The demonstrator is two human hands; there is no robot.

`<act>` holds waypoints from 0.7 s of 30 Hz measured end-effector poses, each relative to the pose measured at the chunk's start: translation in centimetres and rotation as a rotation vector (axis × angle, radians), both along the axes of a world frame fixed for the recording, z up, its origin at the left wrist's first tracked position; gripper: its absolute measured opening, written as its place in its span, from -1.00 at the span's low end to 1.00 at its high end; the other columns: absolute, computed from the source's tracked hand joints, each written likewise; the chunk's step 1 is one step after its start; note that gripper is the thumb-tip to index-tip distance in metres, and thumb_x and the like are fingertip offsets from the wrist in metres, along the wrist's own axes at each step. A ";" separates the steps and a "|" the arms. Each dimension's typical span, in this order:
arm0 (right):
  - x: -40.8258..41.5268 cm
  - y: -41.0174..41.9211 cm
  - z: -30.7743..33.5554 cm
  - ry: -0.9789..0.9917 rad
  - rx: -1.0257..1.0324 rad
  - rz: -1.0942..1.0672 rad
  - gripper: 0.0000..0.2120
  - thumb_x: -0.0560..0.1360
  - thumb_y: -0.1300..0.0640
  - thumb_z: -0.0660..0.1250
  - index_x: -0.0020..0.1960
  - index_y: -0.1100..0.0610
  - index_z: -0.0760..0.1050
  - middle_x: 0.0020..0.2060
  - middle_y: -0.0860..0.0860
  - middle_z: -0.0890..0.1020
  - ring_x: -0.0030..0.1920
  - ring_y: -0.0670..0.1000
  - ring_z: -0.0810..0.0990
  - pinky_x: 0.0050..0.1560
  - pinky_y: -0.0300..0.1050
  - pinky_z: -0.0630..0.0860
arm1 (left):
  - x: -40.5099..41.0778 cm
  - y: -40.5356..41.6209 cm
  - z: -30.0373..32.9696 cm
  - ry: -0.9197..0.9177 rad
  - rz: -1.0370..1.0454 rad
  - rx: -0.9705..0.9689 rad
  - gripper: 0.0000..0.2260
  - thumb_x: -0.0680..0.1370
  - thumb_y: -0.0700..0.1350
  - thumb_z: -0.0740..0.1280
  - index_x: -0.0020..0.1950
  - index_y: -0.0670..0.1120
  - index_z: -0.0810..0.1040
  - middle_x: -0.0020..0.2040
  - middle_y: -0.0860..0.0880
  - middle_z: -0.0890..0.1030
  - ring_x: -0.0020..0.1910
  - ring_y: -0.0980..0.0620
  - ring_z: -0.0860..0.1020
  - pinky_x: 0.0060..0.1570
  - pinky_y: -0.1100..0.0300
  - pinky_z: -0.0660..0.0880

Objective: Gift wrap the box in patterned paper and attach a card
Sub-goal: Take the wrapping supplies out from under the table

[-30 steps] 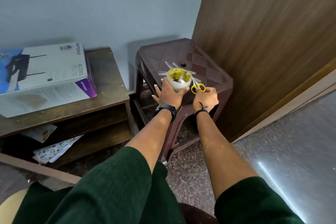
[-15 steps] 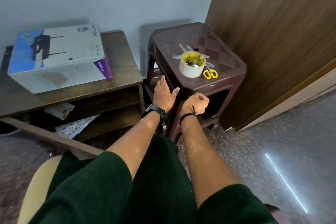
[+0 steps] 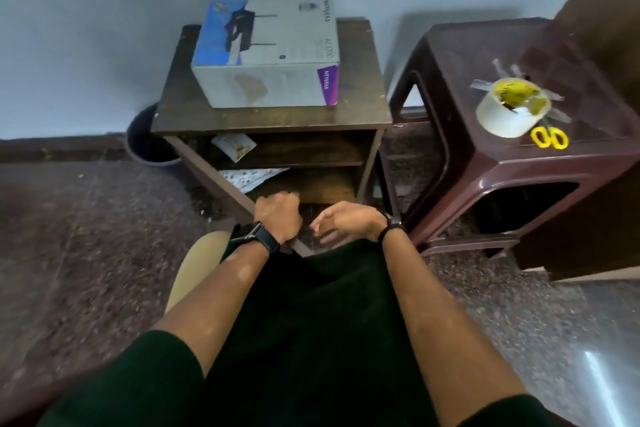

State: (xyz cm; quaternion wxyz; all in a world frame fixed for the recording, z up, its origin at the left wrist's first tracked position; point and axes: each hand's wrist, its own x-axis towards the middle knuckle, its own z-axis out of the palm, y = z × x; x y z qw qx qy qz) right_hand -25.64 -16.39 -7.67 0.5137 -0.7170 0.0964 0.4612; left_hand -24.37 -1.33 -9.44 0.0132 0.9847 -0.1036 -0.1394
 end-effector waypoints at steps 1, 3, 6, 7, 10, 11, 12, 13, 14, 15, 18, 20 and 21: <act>-0.2 0.8 -0.1 0.001 0.006 0.055 -0.93 0.56 0.22 0.26 -0.06 0.11 0.51 -0.11 -0.01 0.59 -0.11 -0.06 0.59 -0.08 -0.19 0.54 | -0.3 0.2 -0.1 -0.022 0.008 -0.023 -0.79 0.52 -0.13 0.20 0.11 -0.07 0.51 0.10 -0.11 0.57 0.10 -0.15 0.55 0.01 0.04 0.43; -0.6 2.4 -0.4 0.006 0.037 0.139 -0.93 0.54 0.21 0.29 -0.11 0.08 0.50 -0.16 -0.02 0.59 -0.10 -0.06 0.57 -0.10 -0.17 0.54 | -0.8 0.6 -0.3 -0.072 0.026 -0.068 -0.81 0.49 -0.12 0.23 0.08 -0.07 0.52 0.06 -0.10 0.57 0.07 -0.14 0.54 -0.01 0.03 0.42; -1.2 4.1 -0.9 -0.010 0.039 0.146 -0.91 0.51 0.25 0.28 -0.15 0.11 0.47 -0.28 0.01 0.53 -0.24 -0.04 0.51 -0.23 -0.16 0.49 | -1.1 1.4 -0.9 -0.184 0.061 -0.105 -0.77 0.46 -0.16 0.26 0.11 -0.07 0.54 0.05 -0.09 0.55 0.08 -0.12 0.52 0.11 0.03 0.36; -1.4 4.3 -1.0 -0.030 0.029 0.140 -0.89 0.50 0.26 0.28 -0.18 0.10 0.46 -0.32 0.01 0.51 -0.28 -0.04 0.48 -0.25 -0.15 0.46 | -1.4 1.7 -1.1 -0.223 0.092 -0.128 -0.75 0.46 -0.18 0.25 0.13 -0.06 0.54 0.09 -0.09 0.53 0.13 -0.11 0.50 0.23 0.02 0.29; -2.0 4.5 -1.4 -0.147 -0.009 0.174 -0.96 0.50 0.19 0.34 -0.12 0.08 0.53 -0.17 0.06 0.59 -0.17 0.00 0.55 -0.19 -0.16 0.48 | -2.5 2.0 -1.4 -0.330 0.260 -0.197 -0.63 0.46 -0.24 0.27 0.26 -0.07 0.47 0.37 -0.14 0.35 0.44 -0.12 0.23 0.46 -0.11 -0.09; -2.3 4.6 -1.5 -0.183 -0.009 0.182 -0.99 0.49 0.19 0.36 -0.10 0.10 0.55 -0.13 0.08 0.60 -0.14 0.01 0.55 -0.21 -0.19 0.48 | -2.8 2.1 -1.4 -0.338 0.329 -0.221 -0.58 0.45 -0.26 0.28 0.31 -0.07 0.42 0.46 -0.17 0.23 0.50 -0.15 0.09 0.46 -0.12 -0.15; -2.7 4.8 -1.5 -0.212 0.003 0.171 -0.99 0.49 0.19 0.37 -0.12 0.12 0.56 -0.15 0.09 0.58 -0.17 0.00 0.53 -0.26 -0.22 0.45 | -3.1 2.3 -1.4 -0.326 0.384 -0.262 -0.53 0.45 -0.29 0.28 0.35 -0.09 0.37 0.51 -0.20 0.11 0.52 -0.18 -0.01 0.46 -0.12 -0.16; -3.1 4.9 -1.5 -0.235 0.014 0.146 -0.94 0.49 0.21 0.37 -0.16 0.13 0.55 -0.20 0.09 0.55 -0.22 -0.01 0.48 -0.31 -0.23 0.41 | -3.3 2.5 -1.3 -0.299 0.424 -0.317 -0.50 0.44 -0.31 0.27 0.37 -0.11 0.34 0.53 -0.22 0.03 0.53 -0.20 -0.07 0.48 -0.12 -0.13; -3.5 5.1 -1.6 -0.256 0.015 0.124 -0.89 0.49 0.22 0.37 -0.21 0.13 0.54 -0.25 0.08 0.51 -0.26 -0.02 0.44 -0.34 -0.23 0.37 | -3.4 2.7 -1.2 -0.267 0.441 -0.374 -0.49 0.44 -0.34 0.26 0.38 -0.13 0.32 0.53 -0.24 -0.01 0.53 -0.21 -0.11 0.49 -0.12 -0.09; -3.8 5.3 -1.6 -0.276 0.013 0.097 -0.88 0.50 0.23 0.36 -0.23 0.14 0.54 -0.27 0.08 0.50 -0.29 -0.03 0.43 -0.37 -0.25 0.36 | -3.6 2.8 -1.1 -0.234 0.440 -0.411 -0.49 0.44 -0.35 0.25 0.39 -0.15 0.31 0.53 -0.25 -0.03 0.52 -0.21 -0.13 0.49 -0.12 -0.06; -4.5 6.1 -1.6 -0.331 -0.045 0.115 -0.89 0.48 0.20 0.39 -0.07 0.26 0.59 -0.20 0.09 0.58 -0.23 -0.04 0.53 -0.28 -0.19 0.50 | -4.2 3.3 -0.6 -0.180 0.425 -0.436 -0.47 0.42 -0.37 0.25 0.38 -0.15 0.30 0.52 -0.28 -0.02 0.52 -0.23 -0.16 0.48 -0.13 -0.08; -5.0 6.7 -2.0 -0.324 -0.034 0.095 -0.84 0.46 0.20 0.41 -0.01 0.26 0.61 -0.16 0.11 0.62 -0.16 -0.01 0.56 -0.13 -0.07 0.55 | -4.6 3.9 -0.5 -0.171 0.408 -0.422 -0.46 0.41 -0.38 0.24 0.39 -0.14 0.30 0.51 -0.29 0.01 0.52 -0.23 -0.16 0.48 -0.13 -0.09; -5.3 7.2 -2.1 -0.302 0.003 0.063 -0.85 0.45 0.20 0.42 -0.02 0.25 0.61 -0.19 0.11 0.62 -0.19 -0.01 0.57 -0.13 -0.05 0.56 | -4.9 4.4 -0.6 -0.172 0.390 -0.404 -0.46 0.41 -0.38 0.24 0.39 -0.14 0.30 0.51 -0.28 0.02 0.52 -0.22 -0.16 0.48 -0.13 -0.09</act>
